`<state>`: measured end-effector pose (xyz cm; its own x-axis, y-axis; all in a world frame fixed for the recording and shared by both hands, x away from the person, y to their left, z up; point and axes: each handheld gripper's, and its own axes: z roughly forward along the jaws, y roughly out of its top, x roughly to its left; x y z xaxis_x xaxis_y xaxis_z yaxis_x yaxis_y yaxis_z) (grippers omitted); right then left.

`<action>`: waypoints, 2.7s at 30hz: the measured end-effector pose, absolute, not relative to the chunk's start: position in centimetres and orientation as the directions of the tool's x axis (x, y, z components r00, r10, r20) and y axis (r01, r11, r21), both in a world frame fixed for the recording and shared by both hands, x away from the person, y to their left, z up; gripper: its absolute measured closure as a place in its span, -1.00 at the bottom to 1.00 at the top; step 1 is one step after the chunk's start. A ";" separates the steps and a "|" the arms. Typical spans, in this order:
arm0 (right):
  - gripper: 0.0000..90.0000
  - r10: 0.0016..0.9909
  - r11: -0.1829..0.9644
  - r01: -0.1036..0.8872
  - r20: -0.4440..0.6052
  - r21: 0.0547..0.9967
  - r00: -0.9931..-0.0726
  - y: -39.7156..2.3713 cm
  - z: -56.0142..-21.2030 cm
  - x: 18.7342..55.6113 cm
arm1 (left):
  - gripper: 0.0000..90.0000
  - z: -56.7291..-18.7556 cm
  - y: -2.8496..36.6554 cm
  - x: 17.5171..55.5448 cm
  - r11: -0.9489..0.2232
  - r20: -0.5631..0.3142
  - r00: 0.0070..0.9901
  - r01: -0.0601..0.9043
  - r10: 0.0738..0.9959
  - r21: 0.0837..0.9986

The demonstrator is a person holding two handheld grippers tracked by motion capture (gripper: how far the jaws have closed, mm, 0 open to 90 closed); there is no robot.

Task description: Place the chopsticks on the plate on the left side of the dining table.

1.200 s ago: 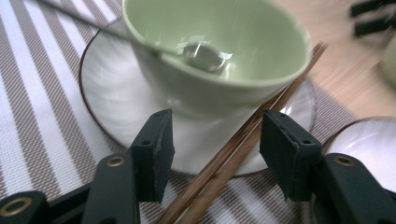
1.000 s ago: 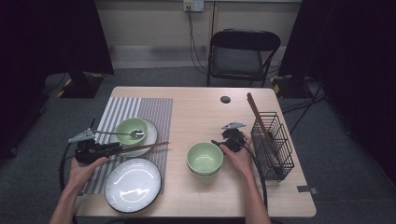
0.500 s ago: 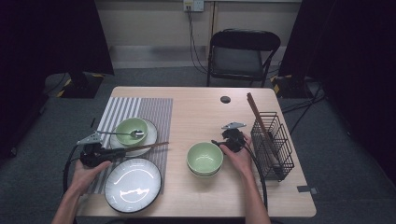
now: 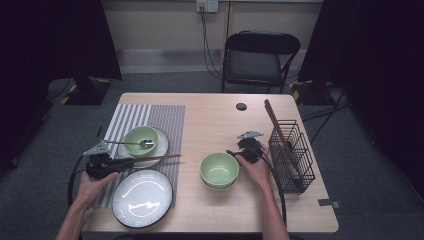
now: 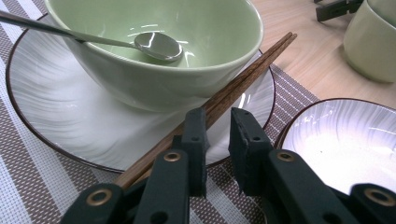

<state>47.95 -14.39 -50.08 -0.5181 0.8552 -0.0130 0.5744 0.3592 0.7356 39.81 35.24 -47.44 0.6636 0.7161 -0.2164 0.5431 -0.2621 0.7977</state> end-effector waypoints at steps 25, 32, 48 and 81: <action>-0.62 0.856 0.357 0.575 -0.012 0.736 -0.517 -14.4 -50.1 47.9 | 0.48 -45.6 36.3 39.3 -0.194 -0.246 0.678 0.504 0.693 0.842; -0.62 0.856 0.357 0.576 -0.011 0.736 -0.517 -14.4 -50.1 47.9 | 0.31 -45.1 39.5 38.6 -0.161 -0.223 0.605 0.514 0.764 0.843; -0.62 0.855 0.357 0.574 -0.010 0.736 -0.519 -14.4 -50.1 48.0 | -0.13 -47.7 41.5 38.8 -0.164 -0.224 0.506 0.612 0.833 0.774; -0.62 0.855 0.358 0.575 -0.010 0.736 -0.519 -14.4 -50.1 48.0 | -0.16 -48.4 39.8 39.1 -0.239 -0.192 0.537 0.629 0.821 0.740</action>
